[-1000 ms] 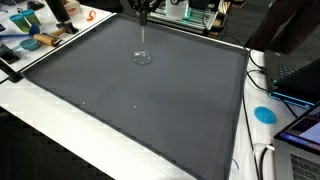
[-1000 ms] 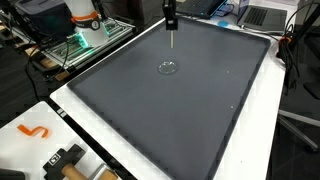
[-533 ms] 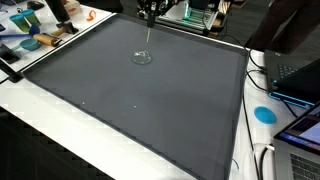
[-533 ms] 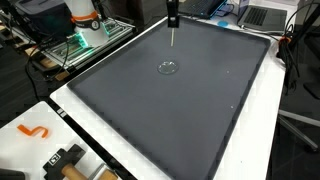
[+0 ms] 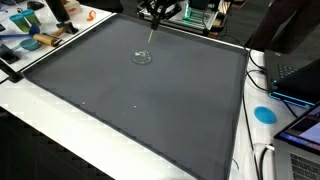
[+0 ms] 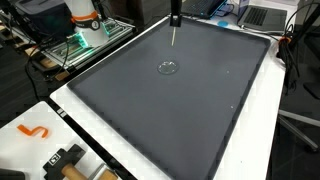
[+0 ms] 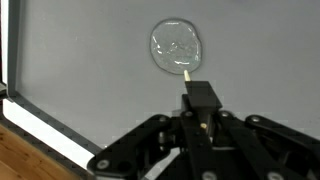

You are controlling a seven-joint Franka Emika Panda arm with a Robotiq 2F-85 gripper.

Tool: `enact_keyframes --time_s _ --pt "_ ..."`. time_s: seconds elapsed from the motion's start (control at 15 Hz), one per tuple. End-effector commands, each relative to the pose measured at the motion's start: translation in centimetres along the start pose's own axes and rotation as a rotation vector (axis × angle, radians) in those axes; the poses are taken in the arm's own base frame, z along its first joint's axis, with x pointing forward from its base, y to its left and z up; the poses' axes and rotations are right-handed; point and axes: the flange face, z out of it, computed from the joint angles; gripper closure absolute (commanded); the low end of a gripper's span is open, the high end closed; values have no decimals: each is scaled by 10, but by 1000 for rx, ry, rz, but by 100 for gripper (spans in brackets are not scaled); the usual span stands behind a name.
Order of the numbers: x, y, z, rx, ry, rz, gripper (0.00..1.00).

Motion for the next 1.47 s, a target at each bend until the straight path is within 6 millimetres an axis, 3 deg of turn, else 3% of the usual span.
enact_keyframes --time_s 0.0,0.33,0.73,1.4 --pt "10 -14 2 -60 -25 0 97" --pt "21 -32 10 -152 -26 0 97" --pt "33 -55 33 -277 -56 -5 97" --pt "52 -79 63 -382 -82 -21 97"
